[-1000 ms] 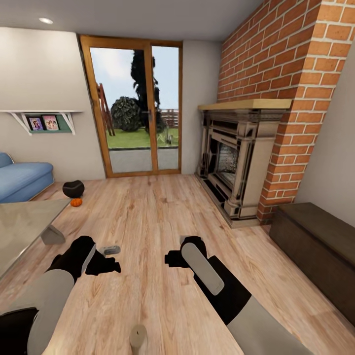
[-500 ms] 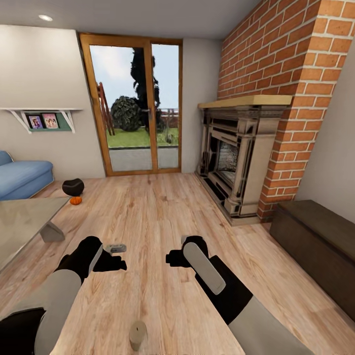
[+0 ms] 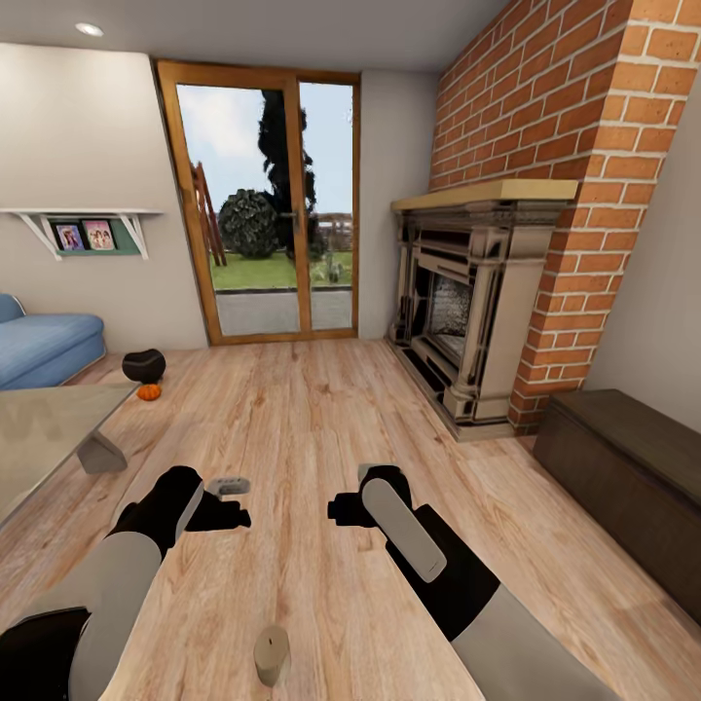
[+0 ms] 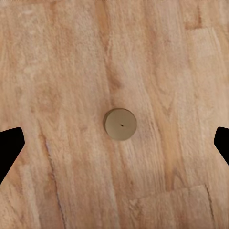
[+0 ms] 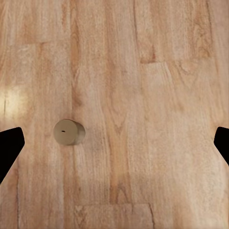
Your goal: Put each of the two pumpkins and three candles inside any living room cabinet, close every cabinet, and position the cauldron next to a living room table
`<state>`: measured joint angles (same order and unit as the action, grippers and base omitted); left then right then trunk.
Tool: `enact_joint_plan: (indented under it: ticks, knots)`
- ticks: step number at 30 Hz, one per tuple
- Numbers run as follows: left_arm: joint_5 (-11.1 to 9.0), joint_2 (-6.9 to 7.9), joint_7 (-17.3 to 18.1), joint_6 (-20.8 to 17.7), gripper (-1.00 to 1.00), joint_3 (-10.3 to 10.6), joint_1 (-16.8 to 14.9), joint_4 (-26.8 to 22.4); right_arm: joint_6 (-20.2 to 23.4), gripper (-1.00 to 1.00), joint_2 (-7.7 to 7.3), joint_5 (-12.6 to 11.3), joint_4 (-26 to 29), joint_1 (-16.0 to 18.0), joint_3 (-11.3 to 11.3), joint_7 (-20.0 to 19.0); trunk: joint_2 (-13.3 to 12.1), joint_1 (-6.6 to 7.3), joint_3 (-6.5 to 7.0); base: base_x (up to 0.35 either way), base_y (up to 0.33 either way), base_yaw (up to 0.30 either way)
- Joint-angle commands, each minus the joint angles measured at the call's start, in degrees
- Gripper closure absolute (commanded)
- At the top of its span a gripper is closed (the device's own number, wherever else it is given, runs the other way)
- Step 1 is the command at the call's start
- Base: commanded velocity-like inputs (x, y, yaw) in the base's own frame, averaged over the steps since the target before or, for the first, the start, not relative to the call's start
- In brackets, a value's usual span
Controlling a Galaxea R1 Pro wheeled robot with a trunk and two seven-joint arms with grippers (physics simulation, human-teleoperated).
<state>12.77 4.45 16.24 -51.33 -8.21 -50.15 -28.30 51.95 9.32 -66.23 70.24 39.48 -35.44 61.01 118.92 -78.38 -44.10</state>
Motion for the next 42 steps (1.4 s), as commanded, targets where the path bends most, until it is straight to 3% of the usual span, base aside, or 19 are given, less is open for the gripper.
enact_joint_plan:
  ticks: [1,42]
  knots:
    - [0.6,-0.05,0.5,-0.1,-1.00,-0.3,0.0,-0.2,0.3,-1.00,0.00,-0.5,0.0,0.0,0.0,0.6,0.4,-0.22,-0.25,0.000,0.000,0.000]
    - [1.2,-0.80,0.5,4.5,-1.00,-0.3,0.0,0.0,0.2,-1.00,0.00,-0.5,0.1,0.1,0.1,0.3,16.9,-9.22,-7.61,0.000,0.000,0.000]
